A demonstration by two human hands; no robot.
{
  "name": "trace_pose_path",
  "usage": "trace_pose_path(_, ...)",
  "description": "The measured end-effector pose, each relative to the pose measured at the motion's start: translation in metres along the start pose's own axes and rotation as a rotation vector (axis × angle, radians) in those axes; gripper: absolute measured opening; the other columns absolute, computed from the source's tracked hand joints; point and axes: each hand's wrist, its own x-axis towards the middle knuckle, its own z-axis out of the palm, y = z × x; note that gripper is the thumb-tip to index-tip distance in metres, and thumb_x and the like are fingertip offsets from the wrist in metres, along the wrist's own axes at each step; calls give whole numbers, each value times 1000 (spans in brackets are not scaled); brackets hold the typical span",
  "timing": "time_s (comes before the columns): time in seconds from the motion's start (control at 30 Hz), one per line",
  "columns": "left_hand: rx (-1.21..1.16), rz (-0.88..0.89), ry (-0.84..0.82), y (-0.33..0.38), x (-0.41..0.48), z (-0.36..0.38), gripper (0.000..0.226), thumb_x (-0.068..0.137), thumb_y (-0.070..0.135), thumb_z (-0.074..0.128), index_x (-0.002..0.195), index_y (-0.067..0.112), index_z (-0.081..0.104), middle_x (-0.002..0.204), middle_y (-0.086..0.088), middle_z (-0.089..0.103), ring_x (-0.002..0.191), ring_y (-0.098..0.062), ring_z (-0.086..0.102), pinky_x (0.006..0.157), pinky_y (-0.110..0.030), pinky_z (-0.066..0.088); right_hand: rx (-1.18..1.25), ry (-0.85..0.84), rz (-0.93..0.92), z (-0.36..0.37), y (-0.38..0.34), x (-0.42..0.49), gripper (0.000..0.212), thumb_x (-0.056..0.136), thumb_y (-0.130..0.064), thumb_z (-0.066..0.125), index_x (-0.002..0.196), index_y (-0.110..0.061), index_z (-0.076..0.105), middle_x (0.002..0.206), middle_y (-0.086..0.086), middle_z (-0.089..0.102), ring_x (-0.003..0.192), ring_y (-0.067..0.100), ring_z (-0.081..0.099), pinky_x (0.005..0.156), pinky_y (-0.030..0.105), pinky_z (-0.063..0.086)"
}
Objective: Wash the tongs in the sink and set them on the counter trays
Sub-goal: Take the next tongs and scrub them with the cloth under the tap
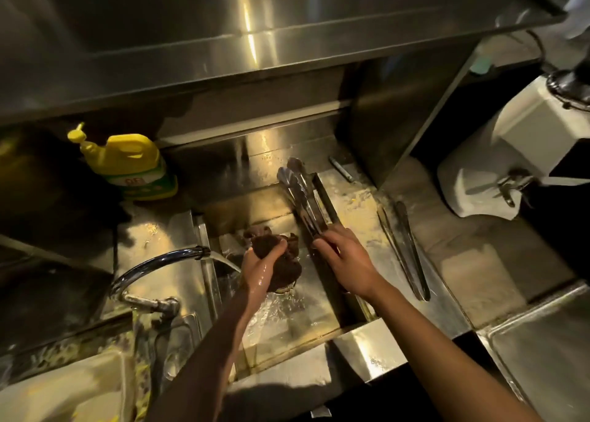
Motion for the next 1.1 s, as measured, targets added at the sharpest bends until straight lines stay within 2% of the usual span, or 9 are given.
trace_pose_path(0.13,-95,34,-119,30,-20,13,11,88,24,72,97,27,65,93,-1,74,88,-21,71,72,-33,58,88,81,-7,-28,-5,-10,27,101,-42,49,94,-25,68,102,-14,56,100,8,54,86,34,48)
trace_pose_path(0.3,-96,40,-225,65,-42,48,12,88,20,71,94,23,62,87,-3,76,87,-25,71,77,-39,58,133,201,-38,-77,-10,-25,22,103,-30,51,96,-17,68,99,-5,59,96,10,56,85,31,46)
trace_pose_path(0.4,-59,77,-276,77,-56,80,6,87,14,70,88,19,70,81,-1,78,80,-22,73,82,-40,58,164,256,-40,-112,-9,-38,24,104,-28,50,97,-12,67,102,-2,59,97,8,56,87,29,45)
trace_pose_path(0.47,-28,123,-299,81,-60,104,19,86,9,70,78,24,79,76,4,78,77,-19,73,85,-40,56,188,282,-34,-137,-5,-49,29,104,-33,48,100,-12,67,106,-1,59,101,9,57,90,30,47)
trace_pose_path(0.57,-6,120,-382,84,-73,151,23,73,16,81,95,22,77,96,-6,78,94,-28,72,91,-47,56,205,368,-30,-178,13,-70,28,102,-37,46,101,-16,66,106,-4,58,99,9,58,89,34,49)
trace_pose_path(0.63,4,121,-426,83,-83,183,30,74,17,80,103,19,70,97,-5,78,95,-26,73,88,-44,58,231,435,-32,-201,27,-85,25,102,-35,48,100,-18,66,103,-4,58,98,12,59,87,35,50)
trace_pose_path(0.77,44,156,-508,76,-109,260,17,83,7,71,98,15,71,82,1,78,75,-15,75,63,-27,58,276,569,-16,-252,63,-123,28,98,-29,53,96,-5,67,97,5,58,94,21,60,86,34,48)
trace_pose_path(0.9,119,174,-619,64,-136,328,10,83,6,71,90,12,74,88,-11,76,80,-26,73,75,-37,59,309,700,74,-299,99,-164,29,95,-38,57,96,-11,68,98,7,60,93,22,62,87,43,49)
trace_pose_path(1.1,223,194,-747,43,-181,420,11,86,6,67,97,9,70,85,-12,76,77,-24,73,71,-36,60,289,792,226,-361,149,-229,18,101,-28,56,93,-22,71,107,-3,64,101,7,63,89,24,49)
